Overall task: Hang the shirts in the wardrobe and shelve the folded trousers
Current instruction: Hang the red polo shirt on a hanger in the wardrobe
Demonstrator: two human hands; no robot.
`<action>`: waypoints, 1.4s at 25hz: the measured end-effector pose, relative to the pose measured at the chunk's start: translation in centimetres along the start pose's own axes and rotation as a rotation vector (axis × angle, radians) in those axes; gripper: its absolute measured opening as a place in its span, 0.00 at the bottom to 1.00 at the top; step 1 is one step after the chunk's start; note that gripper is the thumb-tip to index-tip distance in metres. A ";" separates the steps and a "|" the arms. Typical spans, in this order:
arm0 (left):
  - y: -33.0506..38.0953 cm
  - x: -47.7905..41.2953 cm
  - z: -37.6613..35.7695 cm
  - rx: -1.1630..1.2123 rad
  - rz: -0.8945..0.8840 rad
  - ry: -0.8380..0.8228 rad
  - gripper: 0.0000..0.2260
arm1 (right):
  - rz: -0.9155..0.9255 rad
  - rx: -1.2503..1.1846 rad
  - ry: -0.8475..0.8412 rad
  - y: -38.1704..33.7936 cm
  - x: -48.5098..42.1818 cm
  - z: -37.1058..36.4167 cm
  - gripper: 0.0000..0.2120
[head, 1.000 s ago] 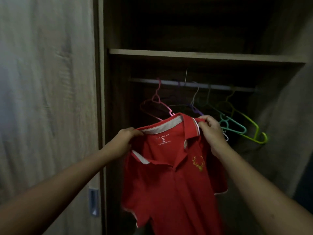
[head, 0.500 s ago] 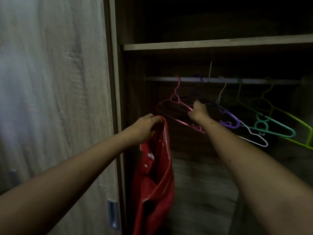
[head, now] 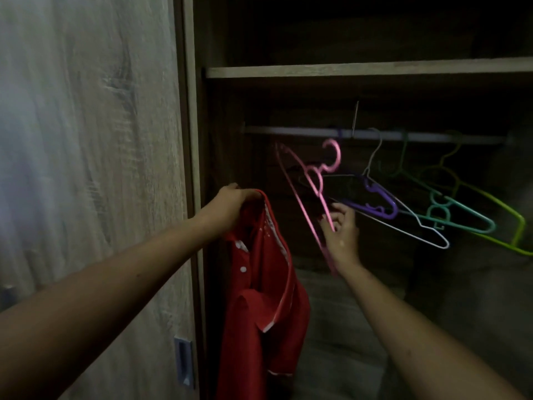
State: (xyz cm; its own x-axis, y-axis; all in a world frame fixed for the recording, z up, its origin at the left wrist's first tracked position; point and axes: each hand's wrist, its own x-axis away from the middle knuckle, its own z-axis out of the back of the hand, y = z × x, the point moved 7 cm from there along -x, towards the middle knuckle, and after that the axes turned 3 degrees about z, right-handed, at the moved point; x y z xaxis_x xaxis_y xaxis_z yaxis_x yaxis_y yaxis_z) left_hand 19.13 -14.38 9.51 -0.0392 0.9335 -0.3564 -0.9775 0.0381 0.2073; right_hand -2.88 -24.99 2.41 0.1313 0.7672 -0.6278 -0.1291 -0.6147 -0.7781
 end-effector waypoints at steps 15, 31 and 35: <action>6.0 0.8 -1.9 0.224 -0.074 -0.113 0.28 | 0.108 -0.391 -0.003 -8.4 6.2 4.9 0.06; 0.4 2.2 -0.8 0.118 -0.134 -0.233 0.10 | 0.130 0.279 -0.553 0.0 9.3 8.1 0.09; 0.2 2.7 -2.7 -0.166 -0.209 -0.253 0.18 | 0.277 0.622 -0.611 -0.2 8.9 8.9 0.10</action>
State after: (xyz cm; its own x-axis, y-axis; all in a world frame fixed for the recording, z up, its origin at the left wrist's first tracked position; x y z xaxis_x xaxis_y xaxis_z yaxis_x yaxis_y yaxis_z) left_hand 18.28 -12.83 6.11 0.1975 0.9711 -0.1342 -0.9800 0.1988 -0.0038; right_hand -10.46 -16.44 -2.87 -0.5033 0.6792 -0.5342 -0.6079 -0.7177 -0.3398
